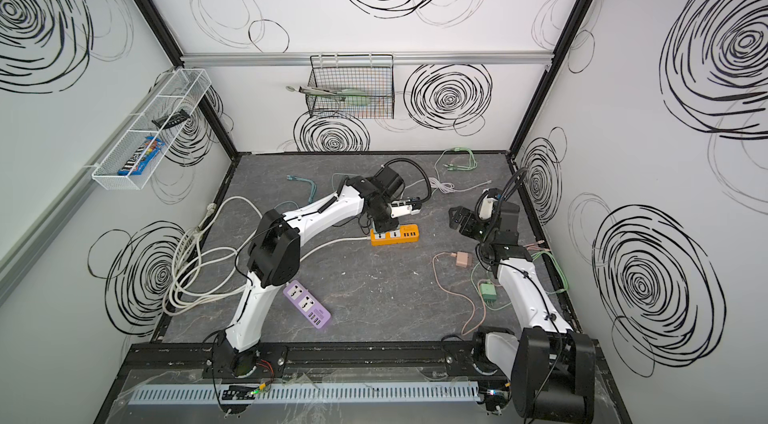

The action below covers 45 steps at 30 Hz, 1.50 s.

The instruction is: Insert the plug

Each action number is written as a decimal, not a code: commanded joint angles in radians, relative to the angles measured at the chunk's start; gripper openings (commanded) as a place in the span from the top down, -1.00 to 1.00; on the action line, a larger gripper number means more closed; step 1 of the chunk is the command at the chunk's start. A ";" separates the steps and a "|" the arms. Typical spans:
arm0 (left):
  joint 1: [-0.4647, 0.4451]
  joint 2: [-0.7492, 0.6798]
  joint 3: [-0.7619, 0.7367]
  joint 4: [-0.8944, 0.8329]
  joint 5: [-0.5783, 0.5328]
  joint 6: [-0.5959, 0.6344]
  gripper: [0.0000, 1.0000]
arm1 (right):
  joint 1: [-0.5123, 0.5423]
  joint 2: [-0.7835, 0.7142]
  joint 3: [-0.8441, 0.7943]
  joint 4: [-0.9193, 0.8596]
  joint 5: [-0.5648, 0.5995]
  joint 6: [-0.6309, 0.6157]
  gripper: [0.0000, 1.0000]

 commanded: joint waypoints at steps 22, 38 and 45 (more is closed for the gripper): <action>0.027 0.180 0.053 -0.107 0.085 0.074 1.00 | 0.009 0.080 0.046 -0.037 -0.107 -0.017 -0.95; 0.088 -0.013 0.077 -0.018 0.221 -0.028 -0.34 | 0.184 0.185 0.099 -0.076 -0.026 0.001 -0.95; 0.099 -0.263 -0.133 0.158 0.335 -0.084 -0.96 | 0.201 0.150 0.050 -0.112 -0.009 -0.006 -0.95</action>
